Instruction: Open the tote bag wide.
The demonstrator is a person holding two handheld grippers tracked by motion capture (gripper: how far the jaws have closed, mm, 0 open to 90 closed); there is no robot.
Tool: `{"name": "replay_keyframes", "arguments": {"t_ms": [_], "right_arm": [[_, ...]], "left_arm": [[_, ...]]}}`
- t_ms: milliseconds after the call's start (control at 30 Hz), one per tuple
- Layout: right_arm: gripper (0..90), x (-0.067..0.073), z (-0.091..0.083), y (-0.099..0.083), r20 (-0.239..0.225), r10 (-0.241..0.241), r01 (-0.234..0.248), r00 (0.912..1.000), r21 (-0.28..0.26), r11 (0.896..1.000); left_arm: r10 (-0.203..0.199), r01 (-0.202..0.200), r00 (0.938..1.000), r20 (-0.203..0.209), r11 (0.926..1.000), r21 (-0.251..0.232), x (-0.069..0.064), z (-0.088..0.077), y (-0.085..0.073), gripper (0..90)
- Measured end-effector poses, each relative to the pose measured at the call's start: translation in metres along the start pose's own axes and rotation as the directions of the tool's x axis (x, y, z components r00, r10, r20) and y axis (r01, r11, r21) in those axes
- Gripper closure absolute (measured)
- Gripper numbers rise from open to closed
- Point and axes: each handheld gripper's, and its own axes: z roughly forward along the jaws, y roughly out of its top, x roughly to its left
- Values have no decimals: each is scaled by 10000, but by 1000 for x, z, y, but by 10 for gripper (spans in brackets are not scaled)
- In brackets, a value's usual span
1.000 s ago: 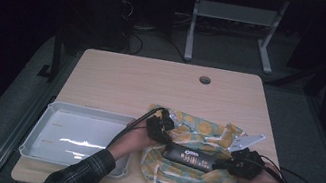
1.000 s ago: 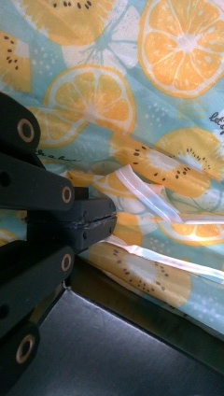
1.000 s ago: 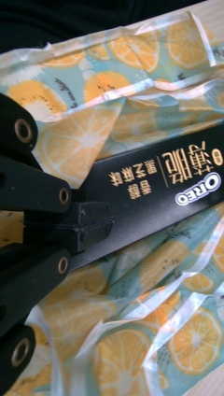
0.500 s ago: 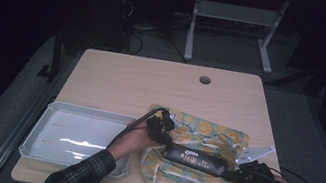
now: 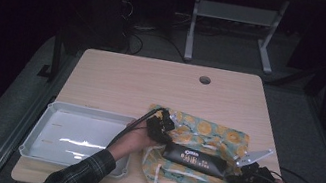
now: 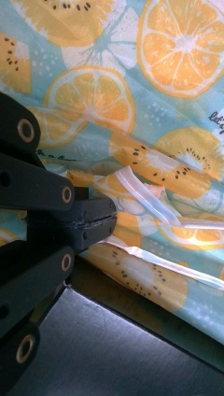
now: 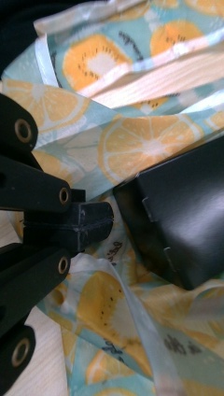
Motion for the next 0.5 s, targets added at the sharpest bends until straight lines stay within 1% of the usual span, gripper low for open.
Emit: {"name": "replay_keyframes", "arguments": {"t_ms": [167,367,400,433,500], "right_arm": [[894,-1,10,-2,-88,27,-24,10000,296,9996],[893,-1,10,-2,-92,63,-61,9999,233,9997],[893,-1,10,-1,-102,77,-74,9999,268,9996],[894,0,10,-1,-150,18,-14,9999,259,9997],[893,4,11,0,-241,-59,66,9997,294,9995]], "left_arm": [[15,-15,10000,-5,10000,-22,0,0,0,897],[-28,28,10000,41,10000,-64,1,1,0,897],[26,-26,10000,-7,10000,-44,2,1,1,897],[-22,22,10000,-16,10000,-69,3,1,2,897],[23,-24,9999,-112,10000,-62,6,2,4,897]]}}
